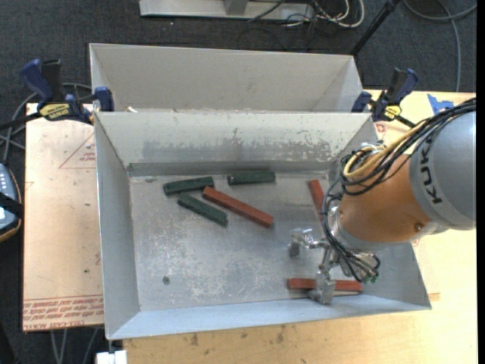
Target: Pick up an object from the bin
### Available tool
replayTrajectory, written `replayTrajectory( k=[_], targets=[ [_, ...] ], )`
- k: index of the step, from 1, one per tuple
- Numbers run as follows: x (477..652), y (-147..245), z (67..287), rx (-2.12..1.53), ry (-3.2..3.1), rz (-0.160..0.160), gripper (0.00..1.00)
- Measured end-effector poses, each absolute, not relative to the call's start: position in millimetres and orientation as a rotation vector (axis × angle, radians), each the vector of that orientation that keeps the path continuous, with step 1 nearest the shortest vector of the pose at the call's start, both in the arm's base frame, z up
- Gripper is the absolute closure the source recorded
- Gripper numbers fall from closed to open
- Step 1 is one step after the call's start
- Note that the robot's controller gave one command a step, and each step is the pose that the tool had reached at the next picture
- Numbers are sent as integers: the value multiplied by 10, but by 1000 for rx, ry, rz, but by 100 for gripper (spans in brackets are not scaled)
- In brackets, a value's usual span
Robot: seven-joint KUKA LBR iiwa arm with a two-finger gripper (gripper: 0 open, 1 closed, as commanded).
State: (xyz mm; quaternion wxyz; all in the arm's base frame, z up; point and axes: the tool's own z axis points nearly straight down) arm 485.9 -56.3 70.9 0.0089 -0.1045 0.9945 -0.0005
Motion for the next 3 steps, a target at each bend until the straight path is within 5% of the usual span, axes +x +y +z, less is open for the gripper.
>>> replayTrajectory(
  k=[1,2,3],
  targets=[
    [4817,-558,700,-335,3122,1,100],
    [4962,-702,757,-1234,2886,1,100],
    [5636,-578,703,-1835,2544,0,100]
  ],
)
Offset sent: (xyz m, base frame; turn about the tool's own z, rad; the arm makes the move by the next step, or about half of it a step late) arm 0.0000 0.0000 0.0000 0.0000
